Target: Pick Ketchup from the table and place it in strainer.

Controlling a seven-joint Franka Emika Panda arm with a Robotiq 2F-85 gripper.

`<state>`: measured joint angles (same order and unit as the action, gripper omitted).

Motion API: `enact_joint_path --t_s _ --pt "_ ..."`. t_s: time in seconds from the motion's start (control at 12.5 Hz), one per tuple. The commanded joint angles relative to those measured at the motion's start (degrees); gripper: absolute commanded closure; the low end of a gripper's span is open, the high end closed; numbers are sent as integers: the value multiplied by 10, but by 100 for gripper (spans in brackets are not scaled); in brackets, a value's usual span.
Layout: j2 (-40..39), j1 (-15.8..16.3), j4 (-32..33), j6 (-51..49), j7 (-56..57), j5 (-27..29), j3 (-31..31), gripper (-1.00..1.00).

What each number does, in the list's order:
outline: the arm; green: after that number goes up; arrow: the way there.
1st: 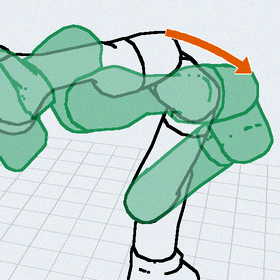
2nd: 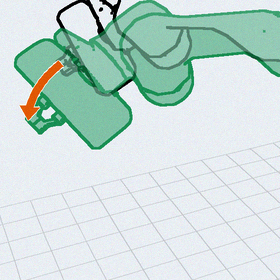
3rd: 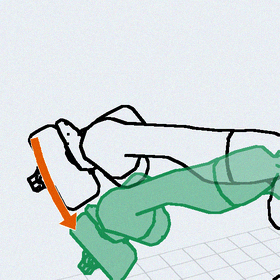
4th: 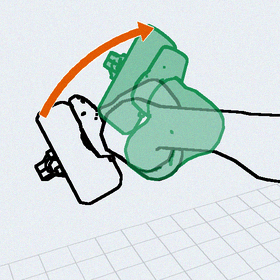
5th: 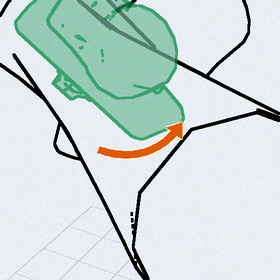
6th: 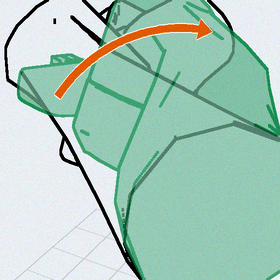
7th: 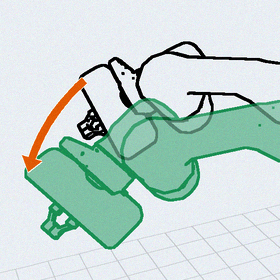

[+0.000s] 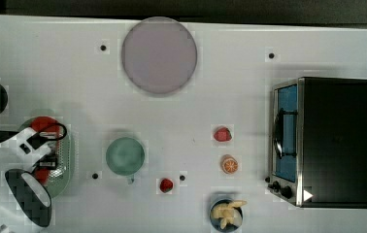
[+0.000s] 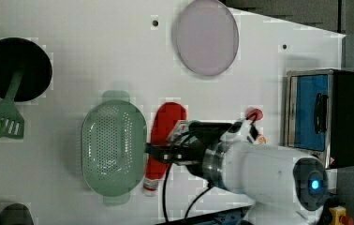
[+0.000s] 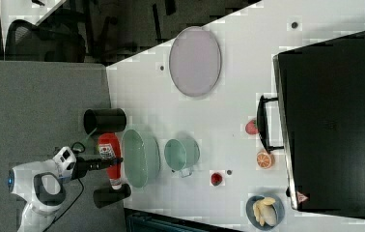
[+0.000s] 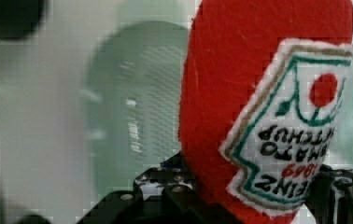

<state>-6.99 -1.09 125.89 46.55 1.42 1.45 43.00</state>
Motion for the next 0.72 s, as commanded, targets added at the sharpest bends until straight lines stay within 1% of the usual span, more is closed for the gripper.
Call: enact_joint_path --t_s 0.08,0.24,0.32,0.4,0.56,0.72 --pt "-53 8 -7 51 -107 2 -1 -33" --pt "-98 15 -7 90 -107 -1 -2 -75" --pt "-115 16 -8 106 -107 -12 -1 -97" --pt "-123 17 -9 121 -107 -19 -1 -100" --pt "-114 14 -9 117 -109 -19 -2 -100" --pt "-85 -2 -9 81 -109 -17 -5 -100"
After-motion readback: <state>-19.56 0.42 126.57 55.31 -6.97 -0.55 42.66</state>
